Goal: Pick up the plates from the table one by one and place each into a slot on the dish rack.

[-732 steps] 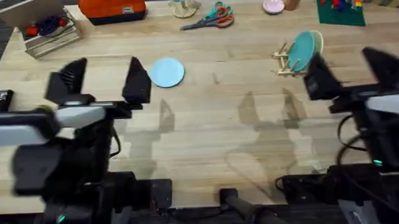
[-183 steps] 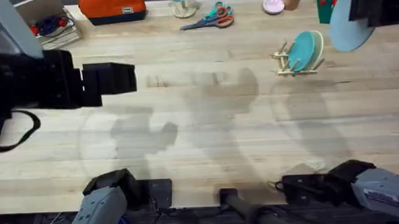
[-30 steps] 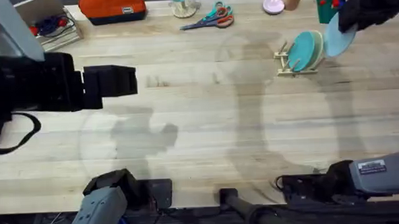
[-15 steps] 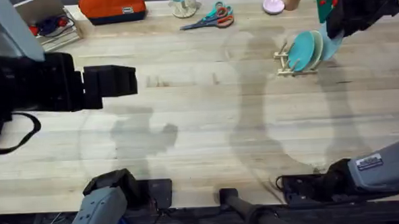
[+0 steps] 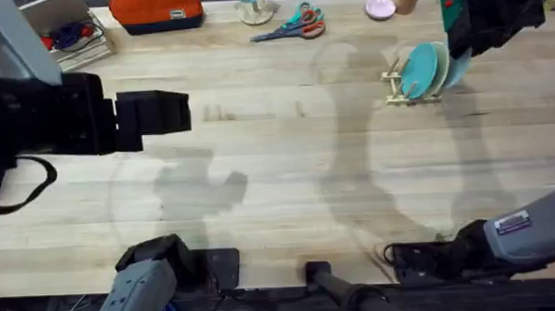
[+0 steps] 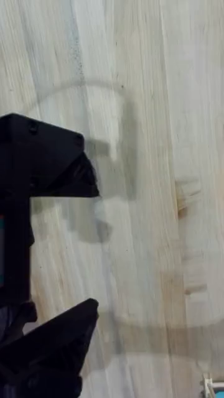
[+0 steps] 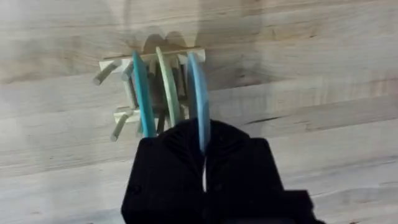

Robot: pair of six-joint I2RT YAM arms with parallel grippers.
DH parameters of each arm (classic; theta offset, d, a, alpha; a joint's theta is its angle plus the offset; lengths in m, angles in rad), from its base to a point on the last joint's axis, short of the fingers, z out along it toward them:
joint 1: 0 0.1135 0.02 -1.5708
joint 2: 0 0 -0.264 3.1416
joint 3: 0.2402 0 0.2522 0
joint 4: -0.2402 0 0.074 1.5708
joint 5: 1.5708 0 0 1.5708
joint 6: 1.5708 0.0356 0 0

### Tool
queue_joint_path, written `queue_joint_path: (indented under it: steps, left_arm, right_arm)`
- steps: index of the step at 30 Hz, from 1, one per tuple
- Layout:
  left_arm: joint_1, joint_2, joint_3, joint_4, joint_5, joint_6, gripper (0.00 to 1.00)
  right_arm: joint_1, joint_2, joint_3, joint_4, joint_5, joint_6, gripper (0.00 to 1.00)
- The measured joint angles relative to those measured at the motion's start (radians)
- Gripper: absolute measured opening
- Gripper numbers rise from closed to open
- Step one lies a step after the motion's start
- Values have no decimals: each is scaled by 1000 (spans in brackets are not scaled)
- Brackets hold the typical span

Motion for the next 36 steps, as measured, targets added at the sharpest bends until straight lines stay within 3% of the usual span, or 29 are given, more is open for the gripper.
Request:
queue_joint_path:
  steps: [10, 19, 36]
  left_arm:
    - [0, 0, 0, 0, 0, 0, 994]
    - [0, 0, 0, 0, 0, 0, 994]
    - [0, 0, 0, 0, 0, 0, 993]
  right_arm:
    - [0, 0, 0, 1, 0, 0, 36]
    - [0, 0, 0, 7, 0, -3, 176]
    - [0, 0, 0, 6, 0, -3, 138]
